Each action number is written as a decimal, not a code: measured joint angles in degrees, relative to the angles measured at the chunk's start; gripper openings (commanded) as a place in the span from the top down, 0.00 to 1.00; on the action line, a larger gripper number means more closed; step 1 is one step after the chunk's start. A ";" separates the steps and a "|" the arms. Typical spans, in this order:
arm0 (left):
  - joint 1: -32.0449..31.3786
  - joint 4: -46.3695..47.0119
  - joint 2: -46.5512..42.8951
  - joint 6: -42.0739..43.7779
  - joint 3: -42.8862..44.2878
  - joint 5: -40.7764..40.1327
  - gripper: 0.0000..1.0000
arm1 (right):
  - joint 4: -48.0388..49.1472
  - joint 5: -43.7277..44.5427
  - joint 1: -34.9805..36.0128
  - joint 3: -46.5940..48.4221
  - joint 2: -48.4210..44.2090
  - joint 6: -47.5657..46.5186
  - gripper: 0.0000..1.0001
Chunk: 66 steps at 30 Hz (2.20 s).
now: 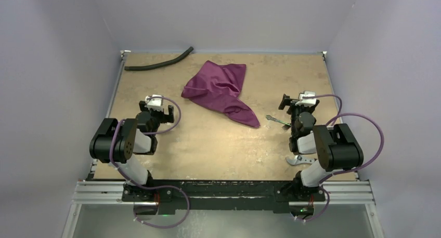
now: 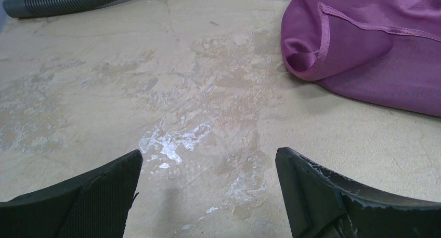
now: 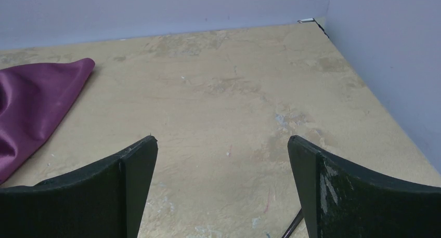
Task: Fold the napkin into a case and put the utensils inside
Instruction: Pick up the crumpled napkin from the center of the board.
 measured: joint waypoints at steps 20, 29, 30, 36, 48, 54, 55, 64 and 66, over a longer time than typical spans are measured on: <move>2.86 -53.29 -5.81 -0.98 40.09 7.58 0.01 | -52.26 -1.51 -1.99 34.42 -12.02 24.00 0.01; -3.17 -78.60 -0.79 4.63 53.44 17.38 0.01 | -65.33 -11.26 7.80 27.43 -17.73 27.67 0.03; -3.98 -80.39 0.90 5.14 54.14 17.92 0.01 | -66.23 -11.98 9.25 26.45 -18.08 27.74 0.05; -5.79 -88.52 12.00 7.56 60.81 19.63 0.01 | -72.70 -13.44 12.39 20.41 -18.47 28.89 0.11; -6.88 -89.53 16.11 9.09 67.95 21.44 0.56 | -74.20 -14.43 15.56 20.28 -11.50 33.29 0.19; -8.11 -90.51 18.86 10.38 69.53 21.49 0.81 | -73.70 -15.47 15.72 20.24 -7.26 34.91 0.23; -8.15 -90.66 18.91 10.54 69.53 21.38 0.83 | -73.42 -15.74 15.72 20.24 -6.73 35.15 0.24; -8.15 -91.49 18.73 11.45 69.53 19.41 0.91 | -69.02 -18.03 15.85 20.22 -3.50 36.63 0.49; -8.15 -91.78 18.53 11.65 69.53 19.30 0.96 | -68.98 -18.14 15.89 20.15 -3.37 36.72 0.63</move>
